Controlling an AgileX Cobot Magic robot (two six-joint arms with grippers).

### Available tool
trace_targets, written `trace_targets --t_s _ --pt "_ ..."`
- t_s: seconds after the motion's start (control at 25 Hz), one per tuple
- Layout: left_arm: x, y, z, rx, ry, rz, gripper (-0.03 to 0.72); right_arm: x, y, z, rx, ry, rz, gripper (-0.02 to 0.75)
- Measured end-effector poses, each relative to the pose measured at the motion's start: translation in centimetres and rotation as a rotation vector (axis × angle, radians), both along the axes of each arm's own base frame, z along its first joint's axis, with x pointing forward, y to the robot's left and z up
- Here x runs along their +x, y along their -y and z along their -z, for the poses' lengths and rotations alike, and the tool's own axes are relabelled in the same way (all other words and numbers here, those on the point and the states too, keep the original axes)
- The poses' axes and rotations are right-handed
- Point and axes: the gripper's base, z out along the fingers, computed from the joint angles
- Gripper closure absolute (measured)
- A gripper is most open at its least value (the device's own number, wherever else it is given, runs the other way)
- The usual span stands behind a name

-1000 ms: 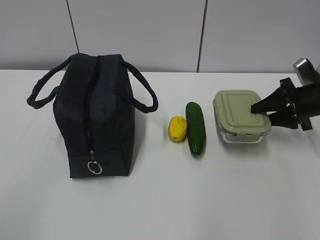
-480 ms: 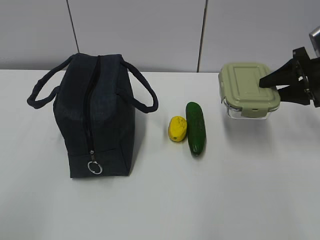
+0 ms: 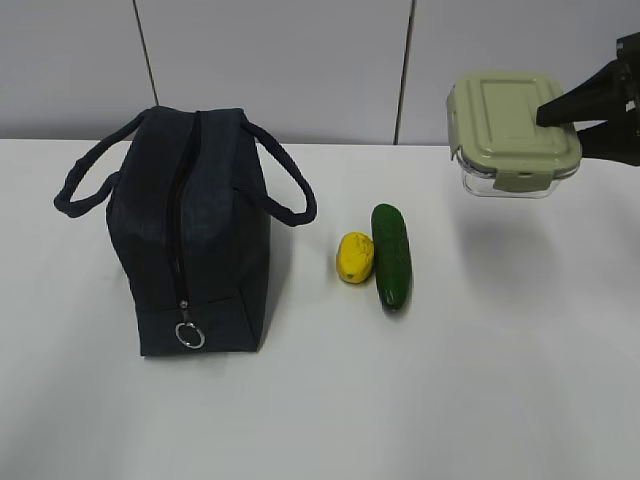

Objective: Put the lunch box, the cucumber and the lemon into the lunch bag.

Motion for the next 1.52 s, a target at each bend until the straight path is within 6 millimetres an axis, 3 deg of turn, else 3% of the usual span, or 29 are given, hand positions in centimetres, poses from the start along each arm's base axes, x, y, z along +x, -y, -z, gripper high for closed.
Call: trace_targets --t_s 0.32,0.52,0.8,1.16,1.52 --pt "3.4 1.4 -0.7 -0.054 -0.065 -0.001 0.241 -1.1 -0.5 -2.9 0.018 0.039 0.027 0.356" --pt "5.5 2.0 -0.4 -0.028 -0.071 0.000 0.241 -1.2 -1.0 -3.5 0.053 0.056 0.029 0.357" --pt "8.4 2.8 -1.1 -0.015 -0.107 -0.008 0.241 -0.9 -4.9 -3.7 0.083 0.059 -0.067 0.357" --pt "14.6 4.7 -2.6 0.004 -0.183 -0.011 0.241 -0.9 -9.9 -4.7 0.189 0.110 -0.173 0.357" --pt "21.5 6.9 -2.7 0.023 -0.244 -0.014 0.241 -1.0 -11.5 -5.1 0.236 0.139 -0.200 0.357"
